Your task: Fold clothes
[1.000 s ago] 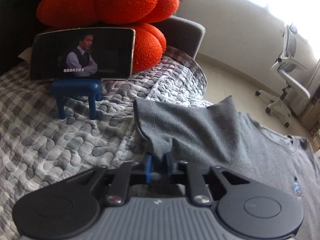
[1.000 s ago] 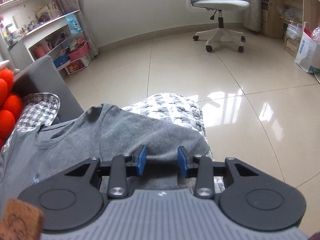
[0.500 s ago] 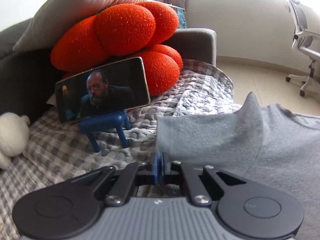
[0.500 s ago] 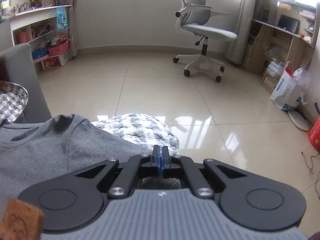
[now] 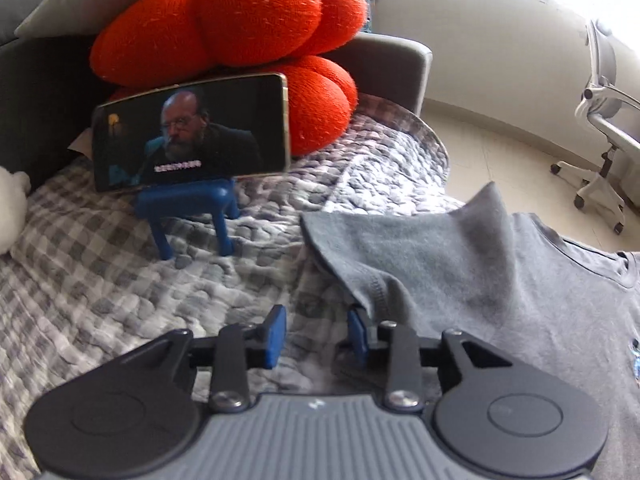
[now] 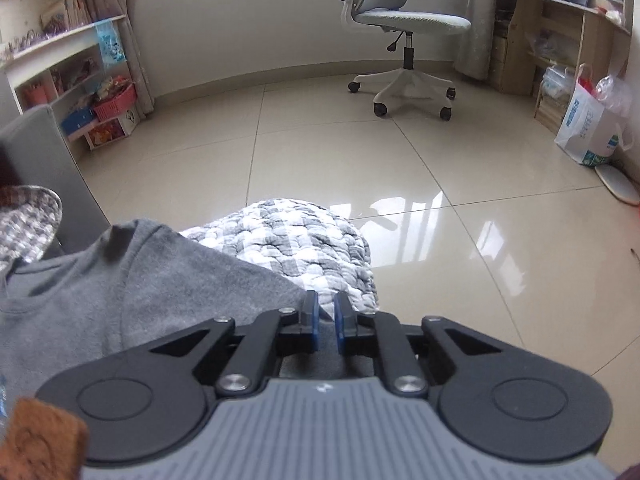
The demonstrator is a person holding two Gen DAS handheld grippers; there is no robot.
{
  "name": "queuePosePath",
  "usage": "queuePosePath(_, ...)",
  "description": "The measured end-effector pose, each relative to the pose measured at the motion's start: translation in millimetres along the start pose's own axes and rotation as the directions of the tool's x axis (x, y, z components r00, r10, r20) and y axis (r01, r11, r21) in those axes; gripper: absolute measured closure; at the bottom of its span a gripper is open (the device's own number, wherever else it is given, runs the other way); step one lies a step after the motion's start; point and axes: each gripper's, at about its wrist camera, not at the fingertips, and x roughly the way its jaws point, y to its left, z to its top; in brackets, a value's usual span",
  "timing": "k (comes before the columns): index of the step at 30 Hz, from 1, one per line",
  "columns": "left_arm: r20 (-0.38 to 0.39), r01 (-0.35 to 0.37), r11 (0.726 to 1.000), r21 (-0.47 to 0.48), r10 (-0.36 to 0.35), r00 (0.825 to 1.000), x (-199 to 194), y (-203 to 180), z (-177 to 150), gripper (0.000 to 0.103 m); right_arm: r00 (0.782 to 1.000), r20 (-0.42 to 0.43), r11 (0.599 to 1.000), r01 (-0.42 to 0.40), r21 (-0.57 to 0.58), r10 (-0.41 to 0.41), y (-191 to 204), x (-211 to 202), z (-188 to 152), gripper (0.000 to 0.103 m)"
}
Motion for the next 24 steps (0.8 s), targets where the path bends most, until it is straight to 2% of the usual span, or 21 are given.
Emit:
queuePosePath(1,0.010,0.000,1.000,0.024,0.000,1.000,0,-6,-1,0.068,1.000,0.003,0.999,-0.029,0.027,0.029,1,-1,1,0.073)
queuePosePath(3,0.028,-0.010,0.998,0.059,0.009,1.000,1,-15,-5,0.065,0.996,0.009,0.994,-0.088,0.067,0.087,4,-3,1,0.057)
queuePosePath(5,0.040,-0.025,0.995,0.093,0.021,0.999,4,-21,-10,0.065,0.995,0.004,0.994,-0.104,0.034,0.104,15,-2,-1,0.057)
queuePosePath(6,0.047,-0.032,0.993,0.110,0.027,0.999,6,-23,-13,0.065,0.997,-0.003,0.997,-0.078,-0.018,0.078,23,0,-2,0.057)
queuePosePath(8,0.061,-0.046,0.988,0.145,0.037,0.997,4,-27,-15,0.066,0.999,-0.003,0.993,-0.032,-0.110,0.032,36,4,-5,0.069)
queuePosePath(10,0.059,-0.047,0.986,0.160,0.038,0.998,3,-28,-15,0.070,1.000,0.003,0.984,0.004,-0.180,-0.003,45,7,-7,0.097)
queuePosePath(13,0.047,-0.036,0.986,0.160,0.029,0.998,2,-25,-13,0.079,0.999,0.025,0.983,0.031,-0.180,-0.027,47,6,0,0.101)
queuePosePath(15,0.043,-0.035,0.987,0.154,0.029,0.999,2,-24,-12,0.084,0.997,0.072,0.982,0.054,-0.183,-0.041,47,-1,5,0.101)
queuePosePath(17,0.043,-0.035,0.988,0.153,0.029,0.999,2,-24,-12,0.085,0.994,0.092,0.981,0.070,-0.180,-0.054,45,-4,6,0.102)
queuePosePath(21,0.043,-0.031,0.988,0.151,0.024,0.999,3,-22,-11,0.085,0.991,0.026,0.958,0.131,-0.255,-0.129,52,18,-4,0.102)
queuePosePath(24,0.043,-0.027,0.988,0.149,0.021,0.999,3,-21,-11,0.085,0.988,0.015,0.954,0.150,-0.259,-0.151,52,25,-8,0.102)
